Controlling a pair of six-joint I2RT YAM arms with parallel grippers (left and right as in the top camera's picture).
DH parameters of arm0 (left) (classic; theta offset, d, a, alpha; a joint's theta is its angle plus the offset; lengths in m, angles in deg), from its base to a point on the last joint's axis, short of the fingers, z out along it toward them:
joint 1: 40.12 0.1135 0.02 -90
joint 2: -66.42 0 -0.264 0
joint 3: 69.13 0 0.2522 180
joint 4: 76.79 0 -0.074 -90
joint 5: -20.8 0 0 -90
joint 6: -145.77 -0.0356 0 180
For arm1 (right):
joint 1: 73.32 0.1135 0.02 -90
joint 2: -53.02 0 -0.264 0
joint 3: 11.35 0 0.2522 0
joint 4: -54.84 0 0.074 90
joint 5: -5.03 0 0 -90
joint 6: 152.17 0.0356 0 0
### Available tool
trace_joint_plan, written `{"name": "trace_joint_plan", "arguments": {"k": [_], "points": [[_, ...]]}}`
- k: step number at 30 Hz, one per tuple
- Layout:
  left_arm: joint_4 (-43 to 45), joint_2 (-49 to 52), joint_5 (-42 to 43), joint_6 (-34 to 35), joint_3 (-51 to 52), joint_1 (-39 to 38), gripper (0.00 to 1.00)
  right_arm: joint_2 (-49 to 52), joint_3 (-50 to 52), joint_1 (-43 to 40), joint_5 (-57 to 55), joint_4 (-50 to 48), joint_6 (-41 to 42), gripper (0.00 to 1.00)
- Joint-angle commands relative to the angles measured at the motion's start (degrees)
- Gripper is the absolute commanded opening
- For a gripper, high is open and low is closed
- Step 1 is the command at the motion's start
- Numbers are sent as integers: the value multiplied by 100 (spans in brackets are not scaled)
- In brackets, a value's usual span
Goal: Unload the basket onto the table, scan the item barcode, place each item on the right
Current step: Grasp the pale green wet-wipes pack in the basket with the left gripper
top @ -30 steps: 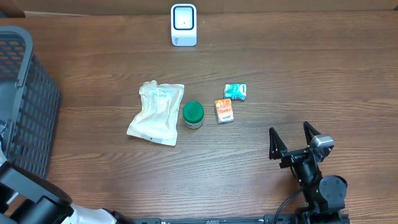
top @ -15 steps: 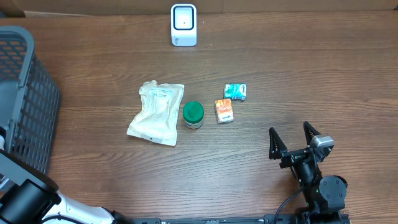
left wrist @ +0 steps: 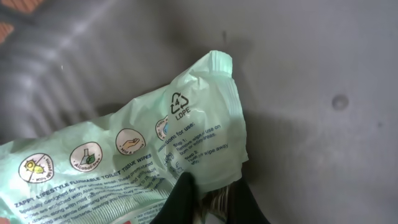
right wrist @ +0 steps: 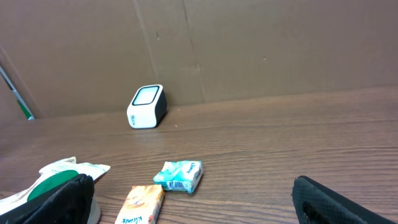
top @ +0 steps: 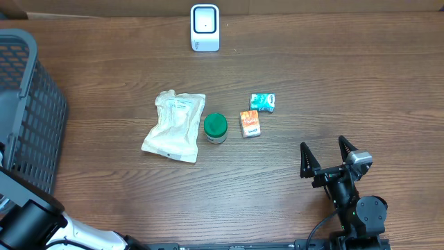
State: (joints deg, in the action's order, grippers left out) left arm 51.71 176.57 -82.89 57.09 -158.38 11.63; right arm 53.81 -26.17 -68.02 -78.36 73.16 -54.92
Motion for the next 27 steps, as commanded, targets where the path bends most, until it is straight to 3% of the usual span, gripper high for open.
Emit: {"name": "trace_joint_plan", "arguments": {"k": [1,13,16,17,19,23,27], "points": [[-308,-295,131,179,0,-35,4,-50,59,11,-59,-28,-15,100],[-376,-2391,326,1246,-103,-39,4,-50,59,11,-59,-26,-15,100],[-315,-2732,275,1082,-103,-37,4,-50,59,11,-57,-26,-15,100],[-321,-2745,273,907,-103,-33,15,-50,59,11,-57,-26,-15,100],[-391,-2717,271,553,-96,-28,47,-50,59,11,-59,-28,-15,100],[-625,-2544,273,131,-55,-28,65,-50,59,11,-59,-28,-15,100],[-713,-2249,258,-157,-52,-26,72,-50,59,11,-57,-26,-15,100]]}}
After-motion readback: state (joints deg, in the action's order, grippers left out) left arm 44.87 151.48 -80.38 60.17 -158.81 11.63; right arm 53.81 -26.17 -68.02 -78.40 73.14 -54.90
